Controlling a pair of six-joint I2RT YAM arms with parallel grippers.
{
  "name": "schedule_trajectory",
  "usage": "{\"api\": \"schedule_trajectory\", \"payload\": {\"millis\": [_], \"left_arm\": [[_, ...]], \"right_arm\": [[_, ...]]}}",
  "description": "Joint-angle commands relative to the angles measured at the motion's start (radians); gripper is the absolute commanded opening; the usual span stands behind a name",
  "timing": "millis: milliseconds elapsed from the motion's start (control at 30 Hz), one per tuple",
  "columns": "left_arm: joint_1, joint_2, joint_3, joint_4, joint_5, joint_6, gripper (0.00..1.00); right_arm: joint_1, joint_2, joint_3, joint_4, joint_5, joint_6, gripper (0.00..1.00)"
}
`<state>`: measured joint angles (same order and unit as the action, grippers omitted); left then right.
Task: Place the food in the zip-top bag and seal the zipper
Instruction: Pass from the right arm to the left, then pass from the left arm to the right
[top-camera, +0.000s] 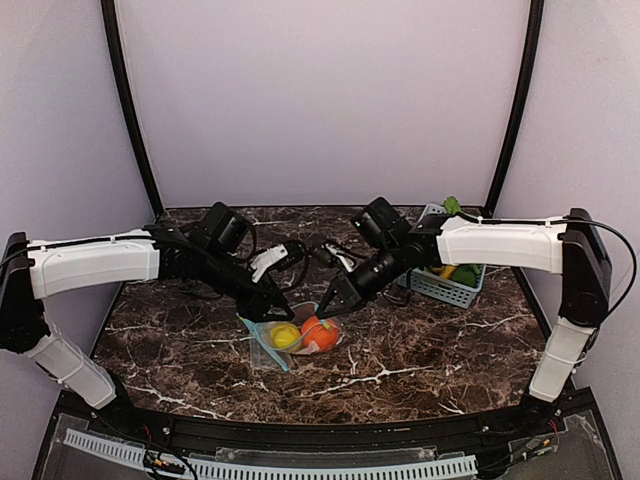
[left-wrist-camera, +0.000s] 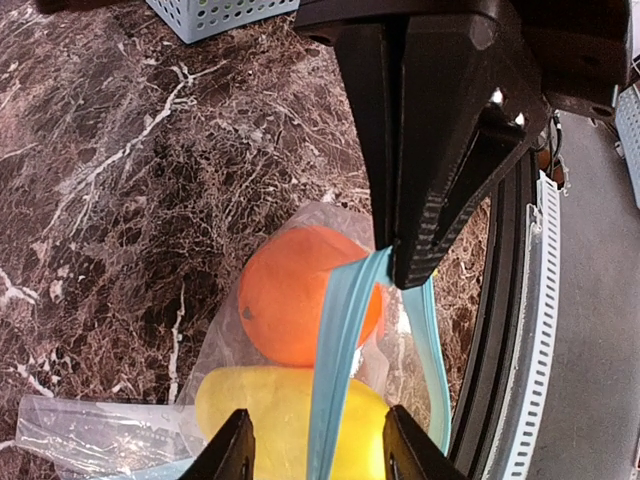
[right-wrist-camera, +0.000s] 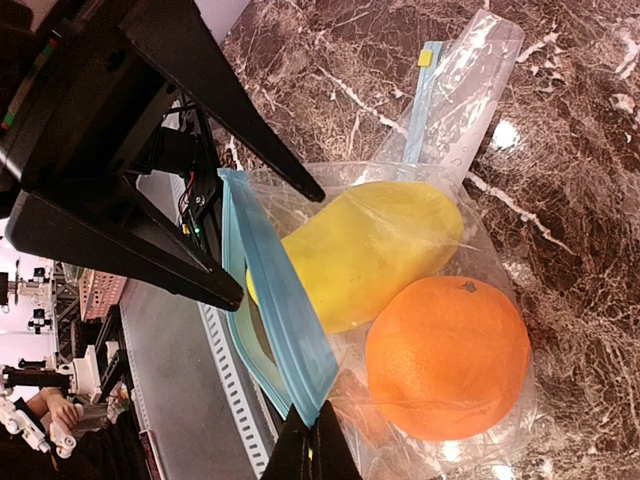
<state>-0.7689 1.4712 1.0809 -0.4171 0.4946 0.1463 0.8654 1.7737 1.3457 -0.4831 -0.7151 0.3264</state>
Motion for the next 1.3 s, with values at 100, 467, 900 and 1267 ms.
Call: {"api": "schedule_trajectory", "payload": {"millis": [100, 467, 900, 1267], "left_arm": [[-0.020, 0.041, 0.009, -0.020, 0.027, 0.003, 0.35], [-0.020, 0.074, 0.016, -0.028, -0.031, -0.019, 0.01], [0.073, 0.175, 0.066, -0.057, 0.077, -0.076, 0.01], [0.097, 0.192, 0.071, -0.052, 0.107, -0.091, 0.01]], "right_arm": [[-0.014, -0.036, -0.023, 0.038, -0.033, -0.019, 0.00], [-0.028, -0.136, -0.086, 0.081, 0.167, 0.000, 0.40], [0.054, -0.389, -0.435, 0.383, 0.407, -0.086, 0.54], [0.177, -0.301, -0.469, 0.456, 0.647, -0.155, 0.45]]}}
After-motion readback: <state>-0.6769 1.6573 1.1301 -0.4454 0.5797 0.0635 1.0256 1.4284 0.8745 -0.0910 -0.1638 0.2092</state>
